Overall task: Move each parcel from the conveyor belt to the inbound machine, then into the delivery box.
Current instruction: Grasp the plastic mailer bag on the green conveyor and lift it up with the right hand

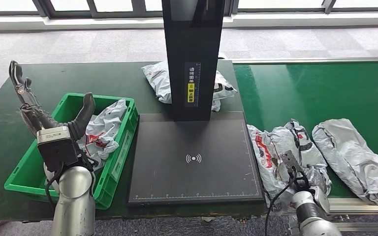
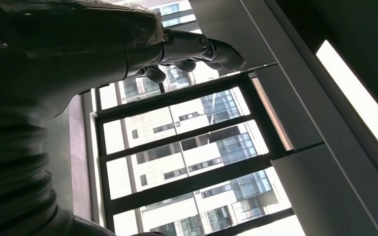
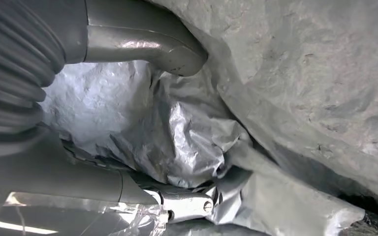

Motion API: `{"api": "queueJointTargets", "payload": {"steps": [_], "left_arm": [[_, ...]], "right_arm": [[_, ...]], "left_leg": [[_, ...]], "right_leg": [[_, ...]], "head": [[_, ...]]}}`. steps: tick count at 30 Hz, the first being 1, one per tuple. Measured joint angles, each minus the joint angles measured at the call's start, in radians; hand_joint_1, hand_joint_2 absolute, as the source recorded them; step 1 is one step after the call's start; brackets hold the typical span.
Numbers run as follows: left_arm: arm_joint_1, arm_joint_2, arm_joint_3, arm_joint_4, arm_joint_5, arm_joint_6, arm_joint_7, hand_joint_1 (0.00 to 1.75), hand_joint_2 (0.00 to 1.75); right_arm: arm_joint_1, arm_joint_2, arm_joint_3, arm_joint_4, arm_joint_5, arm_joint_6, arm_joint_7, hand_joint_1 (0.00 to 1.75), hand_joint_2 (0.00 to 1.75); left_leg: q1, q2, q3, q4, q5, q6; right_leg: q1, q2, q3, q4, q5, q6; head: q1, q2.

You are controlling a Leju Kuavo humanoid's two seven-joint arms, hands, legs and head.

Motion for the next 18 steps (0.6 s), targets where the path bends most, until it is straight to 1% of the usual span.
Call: {"api": "queueJointTargets", "payload": {"steps": [6, 13, 18], "left_arm": [[0.000, 0.000, -0.001, -0.004, -0.004, 0.000, 0.001, 0.00, 1.75], [0.012, 0.000, -0.001, -0.015, 0.002, 0.000, -0.009, 0.00, 1.75], [0.022, 0.000, -0.001, -0.029, 0.002, 0.000, -0.011, 0.00, 1.75]], "right_arm": [[-0.012, -0.009, 0.008, 0.000, 0.009, -0.004, 0.012, 1.75, 1.75], [-0.011, -0.011, 0.023, 0.000, 0.011, -0.125, 0.013, 1.75, 1.75], [-0.001, -0.010, 0.030, 0.000, 0.011, -0.147, 0.013, 1.75, 1.75]], "left_leg": [[0.000, 0.000, 0.000, 0.000, 0.000, 0.001], [0.000, -0.001, -0.002, 0.000, 0.000, 0.001], [0.000, -0.001, -0.003, 0.000, 0.000, 0.001]], "right_leg": [[0.000, 0.000, 0.002, 0.000, 0.001, 0.001], [0.000, -0.002, 0.001, 0.000, 0.000, 0.000], [0.001, -0.003, -0.001, 0.000, -0.001, -0.001]], "head": [[0.000, 0.000], [0.000, 0.000], [0.000, 0.000]]}}
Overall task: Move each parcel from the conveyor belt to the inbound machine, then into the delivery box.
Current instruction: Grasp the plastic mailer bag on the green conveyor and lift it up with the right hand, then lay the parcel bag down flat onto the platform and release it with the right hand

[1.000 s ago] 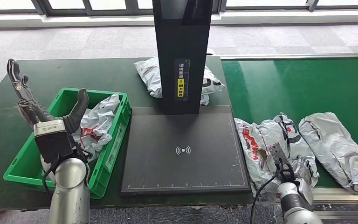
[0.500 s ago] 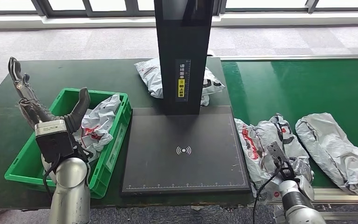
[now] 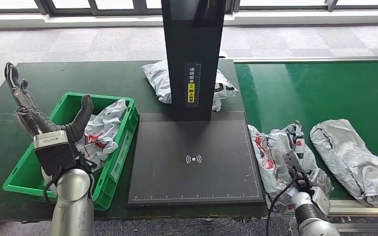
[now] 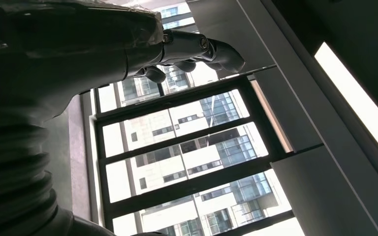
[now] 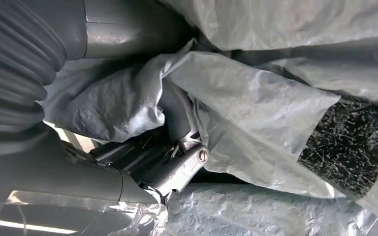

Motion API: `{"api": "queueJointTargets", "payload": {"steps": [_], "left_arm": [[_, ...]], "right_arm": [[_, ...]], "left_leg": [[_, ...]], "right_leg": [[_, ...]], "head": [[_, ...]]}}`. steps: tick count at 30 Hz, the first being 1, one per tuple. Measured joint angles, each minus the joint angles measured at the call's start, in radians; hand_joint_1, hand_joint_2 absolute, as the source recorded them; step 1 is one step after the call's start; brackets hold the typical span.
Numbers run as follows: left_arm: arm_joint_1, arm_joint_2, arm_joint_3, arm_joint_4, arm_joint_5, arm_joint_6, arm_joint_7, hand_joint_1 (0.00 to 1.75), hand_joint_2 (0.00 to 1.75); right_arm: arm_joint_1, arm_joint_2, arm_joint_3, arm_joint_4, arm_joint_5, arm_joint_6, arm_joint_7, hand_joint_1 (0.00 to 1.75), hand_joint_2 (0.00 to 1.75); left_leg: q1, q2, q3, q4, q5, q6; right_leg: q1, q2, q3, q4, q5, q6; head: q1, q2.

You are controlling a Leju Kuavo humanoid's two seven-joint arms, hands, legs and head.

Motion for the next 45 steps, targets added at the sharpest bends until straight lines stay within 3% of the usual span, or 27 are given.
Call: {"api": "queueJointTargets", "payload": {"steps": [6, 12, 16, 22, 27, 31, 36, 41, 45], "left_arm": [[0.005, 0.000, 0.000, -0.010, 0.000, 0.001, 0.004, 0.00, 1.75], [0.037, 0.000, -0.001, -0.042, -0.012, 0.004, 0.019, 0.00, 1.75], [0.054, 0.000, -0.002, -0.058, -0.020, 0.003, 0.024, 0.00, 1.75], [0.057, -0.001, -0.004, -0.058, -0.022, -0.003, 0.022, 0.00, 1.75], [0.055, -0.002, -0.006, -0.047, -0.022, -0.015, 0.011, 0.00, 1.75], [0.051, -0.006, -0.009, -0.032, -0.021, -0.024, 0.004, 0.00, 1.75], [0.046, -0.006, -0.015, -0.014, -0.014, -0.029, -0.010, 0.00, 1.75], [0.043, -0.008, -0.019, -0.001, -0.011, -0.032, -0.021, 0.00, 1.75], [0.040, -0.009, -0.021, 0.002, -0.011, -0.031, -0.022, 0.00, 1.75]], "right_arm": [[0.008, 0.002, 0.009, 0.000, 0.001, -0.059, 0.001, 1.75, 1.75], [0.067, 0.038, 0.035, -0.098, 0.026, -0.304, -0.024, 1.75, 1.75], [0.158, 0.121, 0.044, -0.354, -0.001, -0.336, -0.146, 1.75, 1.75], [0.268, 0.246, 0.046, -0.767, -0.163, -0.338, -0.426, 1.75, 1.75], [0.346, 0.294, 0.084, -1.072, -0.294, -0.338, -0.526, 1.75, 1.75], [0.394, 0.310, 0.165, -1.300, -0.344, -0.337, -0.573, 1.75, 1.75], [0.416, 0.311, 0.286, -1.477, -0.375, -0.336, -0.639, 1.75, 1.75], [0.428, 0.311, 0.460, -1.546, -0.362, -0.335, -0.660, 1.75, 1.75], [0.422, 0.311, 0.587, -1.468, -0.467, -0.333, -0.698, 1.75, 1.75]], "left_leg": [[0.000, -0.002, -0.001, 0.000, -0.001, 0.000], [0.000, -0.005, -0.004, 0.000, -0.001, 0.000], [0.000, -0.005, -0.006, 0.000, -0.001, 0.000], [0.000, -0.006, -0.008, 0.000, -0.001, 0.000], [-0.001, -0.006, -0.009, 0.000, -0.001, 0.000], [-0.001, -0.005, -0.009, 0.000, -0.001, 0.000], [-0.001, -0.005, -0.009, 0.000, -0.001, 0.000], [-0.001, -0.004, -0.008, 0.000, -0.001, -0.001], [0.000, -0.004, -0.008, -0.001, -0.001, -0.001]], "right_leg": [[0.000, -0.001, 0.000, 0.000, -0.001, 0.000], [-0.001, -0.004, -0.002, 0.001, -0.001, 0.000], [-0.001, -0.005, -0.005, 0.001, -0.002, -0.001], [-0.001, -0.005, -0.007, 0.002, -0.003, -0.001], [-0.002, -0.005, -0.008, 0.002, -0.003, 0.000], [-0.003, -0.005, -0.009, 0.002, -0.003, 0.000], [-0.003, -0.004, -0.009, 0.002, -0.003, 0.000], [-0.003, -0.004, -0.009, 0.002, -0.003, 0.000], [-0.002, -0.003, -0.009, 0.003, -0.004, -0.001]], "head": [[0.000, 0.000], [0.000, 0.000], [0.000, 0.000], [0.000, 0.000], [0.000, 0.000], [0.000, 0.000], [0.000, 0.000], [0.000, 0.000], [0.000, 0.000]]}}
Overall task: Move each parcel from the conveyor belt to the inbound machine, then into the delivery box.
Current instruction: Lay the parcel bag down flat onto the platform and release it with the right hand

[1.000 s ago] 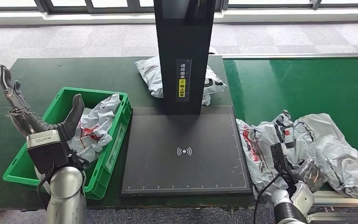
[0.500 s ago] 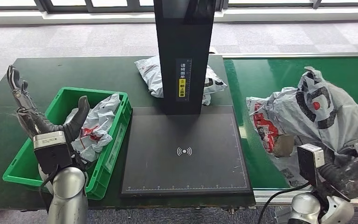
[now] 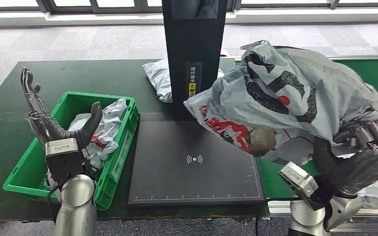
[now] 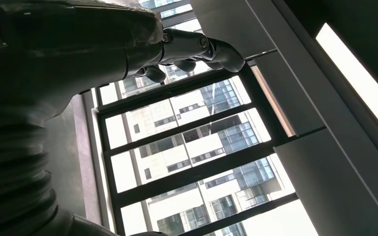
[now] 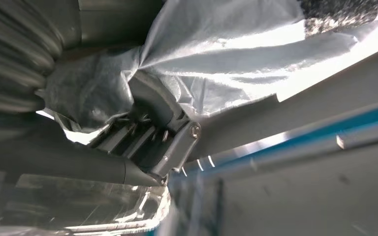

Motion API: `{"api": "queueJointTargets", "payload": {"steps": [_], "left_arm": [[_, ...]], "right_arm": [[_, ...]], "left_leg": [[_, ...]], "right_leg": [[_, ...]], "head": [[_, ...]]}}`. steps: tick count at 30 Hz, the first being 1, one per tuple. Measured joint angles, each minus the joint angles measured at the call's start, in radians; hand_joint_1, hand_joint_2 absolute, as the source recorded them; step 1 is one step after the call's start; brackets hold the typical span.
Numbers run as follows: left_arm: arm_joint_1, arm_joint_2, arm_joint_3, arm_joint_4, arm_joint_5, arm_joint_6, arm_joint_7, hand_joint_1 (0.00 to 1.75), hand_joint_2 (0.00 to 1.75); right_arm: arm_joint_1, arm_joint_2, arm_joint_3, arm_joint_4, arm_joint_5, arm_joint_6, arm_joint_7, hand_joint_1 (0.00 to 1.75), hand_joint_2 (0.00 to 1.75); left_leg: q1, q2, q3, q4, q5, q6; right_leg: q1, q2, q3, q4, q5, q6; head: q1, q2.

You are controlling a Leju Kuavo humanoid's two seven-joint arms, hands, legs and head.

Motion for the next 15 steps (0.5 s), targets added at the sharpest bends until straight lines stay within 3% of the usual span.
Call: {"api": "queueJointTargets", "payload": {"steps": [7, 11, 15], "left_arm": [[-0.001, 0.000, -0.002, 0.006, 0.000, 0.012, 0.000, 0.00, 1.75], [-0.003, 0.000, -0.005, 0.015, 0.000, 0.025, 0.000, 0.00, 1.75], [-0.004, 0.000, -0.006, 0.023, 0.000, 0.027, 0.000, 0.00, 1.75]], "right_arm": [[-0.026, -0.004, 0.160, 0.222, -0.188, 0.019, -0.023, 1.75, 1.75], [-0.043, -0.012, 0.203, 0.366, -0.341, 0.071, -0.007, 1.75, 1.75], [-0.049, -0.014, 0.218, 0.448, -0.360, 0.078, -0.009, 1.75, 1.75]], "left_leg": [[0.000, 0.000, 0.000, 0.000, 0.000, 0.000], [0.000, -0.001, 0.000, 0.000, 0.000, 0.000], [0.000, -0.001, -0.001, 0.000, 0.000, 0.000]], "right_leg": [[0.000, 0.000, 0.000, 0.000, 0.000, 0.000], [0.000, -0.001, 0.000, 0.000, 0.000, 0.000], [0.000, -0.001, 0.000, 0.000, 0.000, 0.000]], "head": [[0.000, 0.000], [0.000, 0.000], [0.000, 0.000]]}}
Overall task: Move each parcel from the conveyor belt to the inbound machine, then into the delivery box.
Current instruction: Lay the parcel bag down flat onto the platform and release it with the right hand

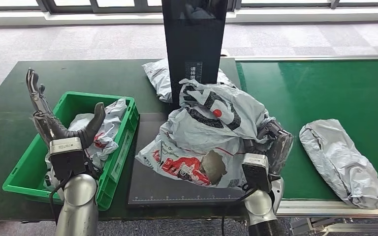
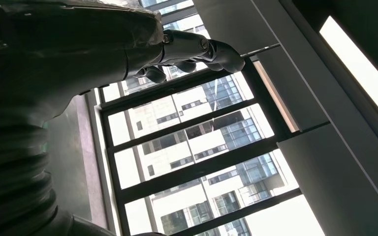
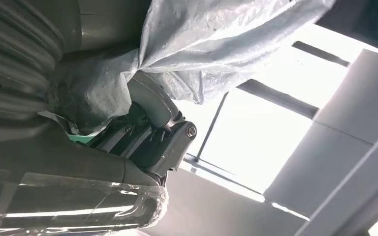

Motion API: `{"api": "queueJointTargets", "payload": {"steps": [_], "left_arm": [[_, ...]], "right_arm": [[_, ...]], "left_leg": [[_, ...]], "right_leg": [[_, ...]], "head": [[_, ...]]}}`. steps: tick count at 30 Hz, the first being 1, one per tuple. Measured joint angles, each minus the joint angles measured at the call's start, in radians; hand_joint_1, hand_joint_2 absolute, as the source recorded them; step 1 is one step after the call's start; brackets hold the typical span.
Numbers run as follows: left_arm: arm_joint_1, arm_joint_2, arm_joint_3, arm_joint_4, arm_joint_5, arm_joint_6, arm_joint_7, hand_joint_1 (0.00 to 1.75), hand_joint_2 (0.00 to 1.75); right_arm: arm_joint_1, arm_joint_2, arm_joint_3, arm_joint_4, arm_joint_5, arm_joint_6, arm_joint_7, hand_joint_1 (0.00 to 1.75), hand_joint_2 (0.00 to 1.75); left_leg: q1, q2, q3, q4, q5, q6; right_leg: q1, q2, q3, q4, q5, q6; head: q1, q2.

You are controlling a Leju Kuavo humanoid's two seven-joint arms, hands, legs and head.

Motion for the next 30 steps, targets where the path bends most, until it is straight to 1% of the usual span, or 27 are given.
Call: {"api": "queueJointTargets", "payload": {"steps": [4, 8, 9, 12, 13, 22, 26, 30], "left_arm": [[-0.001, 0.000, 0.000, 0.003, 0.000, 0.000, 0.000, 0.00, 1.75], [-0.006, 0.000, -0.010, 0.009, 0.000, 0.004, 0.006, 0.00, 1.75], [-0.008, 0.000, -0.014, 0.011, 0.000, 0.005, 0.008, 0.00, 1.75], [-0.017, 0.000, -0.020, 0.017, 0.000, 0.007, 0.013, 0.00, 1.75], [-0.020, 0.000, -0.022, 0.020, 0.000, 0.008, 0.016, 0.00, 1.75], [-0.024, 0.000, -0.024, 0.025, -0.002, 0.043, 0.042, 0.00, 1.75], [-0.024, 0.000, -0.024, 0.025, -0.002, 0.047, 0.044, 0.00, 1.75], [-0.024, 0.000, -0.026, 0.025, -0.008, 0.050, 0.051, 0.00, 1.75]], "right_arm": [[-0.005, -0.001, 0.008, 0.042, -0.018, 0.018, 0.009, 1.75, 1.75], [-0.020, -0.006, 0.008, 0.104, -0.093, 0.069, 0.009, 1.73, 1.75], [-0.024, -0.008, 0.007, 0.120, -0.106, 0.077, 0.009, 1.37, 1.75], [-0.035, -0.015, -0.003, 0.168, -0.128, 0.093, 0.024, 0.08, 1.75], [-0.040, -0.017, -0.009, 0.186, -0.128, 0.095, 0.031, 0.00, 1.75], [-0.101, -0.030, -0.067, 0.360, -0.084, 0.061, 0.058, 0.00, 1.75], [-0.110, -0.034, -0.078, 0.393, -0.062, 0.050, 0.074, 0.00, 0.00], [-0.121, -0.038, -0.094, 0.422, -0.028, 0.033, 0.103, 0.00, 0.00]], "left_leg": [[0.000, 0.000, 0.000, 0.000, 0.000, 0.000], [0.000, 0.000, 0.000, 0.000, 0.000, 0.000], [0.000, 0.000, 0.000, 0.000, 0.000, 0.000], [0.000, 0.000, 0.000, 0.000, 0.000, 0.000], [0.000, 0.000, 0.000, 0.000, 0.000, 0.000], [0.000, 0.000, 0.000, 0.000, 0.000, 0.000], [0.000, 0.000, 0.000, 0.000, 0.000, 0.000], [0.000, 0.000, 0.000, 0.000, 0.000, 0.000]], "right_leg": [[0.000, 0.000, 0.000, 0.000, 0.000, 0.000], [0.000, 0.000, -0.001, 0.000, 0.000, 0.000], [0.000, 0.000, 0.000, 0.000, 0.000, 0.000], [0.000, 0.000, 0.000, 0.000, 0.000, 0.000], [0.000, 0.000, 0.000, 0.000, 0.000, 0.000], [0.000, 0.000, 0.000, 0.000, 0.000, 0.000], [0.000, 0.000, -0.001, 0.000, 0.000, 0.000], [0.000, 0.000, -0.001, 0.000, 0.000, 0.000]], "head": [[0.000, 0.000], [0.000, 0.000], [0.000, 0.000], [0.000, 0.000], [0.000, 0.000], [0.000, 0.000], [0.000, 0.000], [0.000, 0.000]]}}
